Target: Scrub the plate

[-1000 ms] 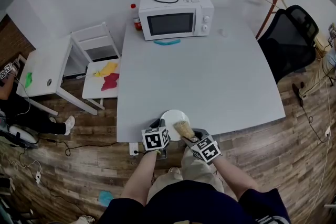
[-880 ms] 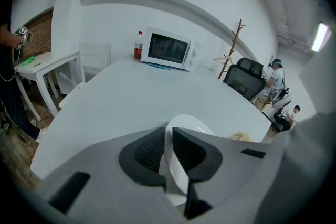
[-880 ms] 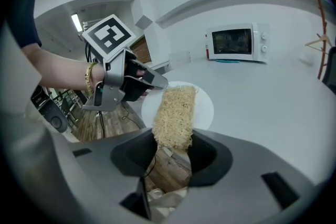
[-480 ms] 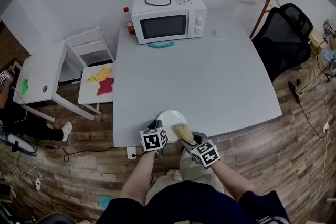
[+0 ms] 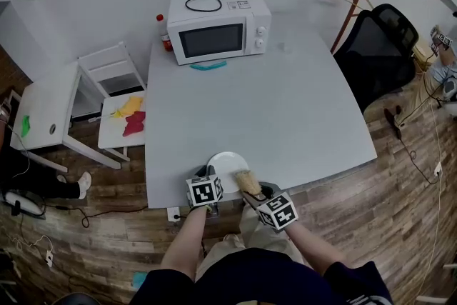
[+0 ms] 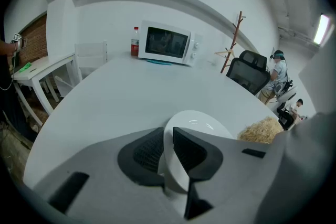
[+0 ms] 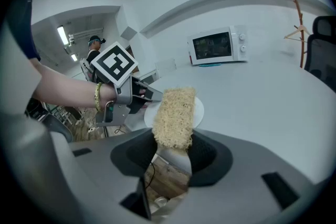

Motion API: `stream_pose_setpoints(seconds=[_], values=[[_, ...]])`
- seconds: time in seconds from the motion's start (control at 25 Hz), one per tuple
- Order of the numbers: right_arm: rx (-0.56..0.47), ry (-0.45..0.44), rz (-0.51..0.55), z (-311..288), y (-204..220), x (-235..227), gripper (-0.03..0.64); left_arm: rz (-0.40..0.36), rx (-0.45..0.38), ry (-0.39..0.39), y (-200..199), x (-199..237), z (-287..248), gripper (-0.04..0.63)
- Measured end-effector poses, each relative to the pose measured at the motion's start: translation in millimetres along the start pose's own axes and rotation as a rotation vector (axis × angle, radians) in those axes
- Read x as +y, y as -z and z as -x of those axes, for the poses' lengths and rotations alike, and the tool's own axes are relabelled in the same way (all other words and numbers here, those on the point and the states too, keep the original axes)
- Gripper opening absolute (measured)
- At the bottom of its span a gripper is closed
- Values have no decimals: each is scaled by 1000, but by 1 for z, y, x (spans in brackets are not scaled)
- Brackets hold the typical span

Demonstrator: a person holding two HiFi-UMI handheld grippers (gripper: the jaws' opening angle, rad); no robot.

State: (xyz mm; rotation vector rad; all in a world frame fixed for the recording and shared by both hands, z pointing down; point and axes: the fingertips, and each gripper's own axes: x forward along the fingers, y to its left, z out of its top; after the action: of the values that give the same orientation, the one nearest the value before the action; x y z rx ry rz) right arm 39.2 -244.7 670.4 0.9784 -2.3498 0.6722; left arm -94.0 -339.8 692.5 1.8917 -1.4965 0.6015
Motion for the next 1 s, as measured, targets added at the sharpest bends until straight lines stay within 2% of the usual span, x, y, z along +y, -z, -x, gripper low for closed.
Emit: stream_pose_setpoints(seconds=[0.32, 0.8, 1.0], values=[[-8, 5, -8, 0, -4, -1, 170, 26, 23, -8, 13, 4, -6, 60], [-24, 7, -4, -3, -13, 10, 170, 9, 19, 16, 10, 5, -5, 63], [-59, 24, -24, 5, -18, 17, 170, 14, -13, 9, 10, 12, 15, 95]])
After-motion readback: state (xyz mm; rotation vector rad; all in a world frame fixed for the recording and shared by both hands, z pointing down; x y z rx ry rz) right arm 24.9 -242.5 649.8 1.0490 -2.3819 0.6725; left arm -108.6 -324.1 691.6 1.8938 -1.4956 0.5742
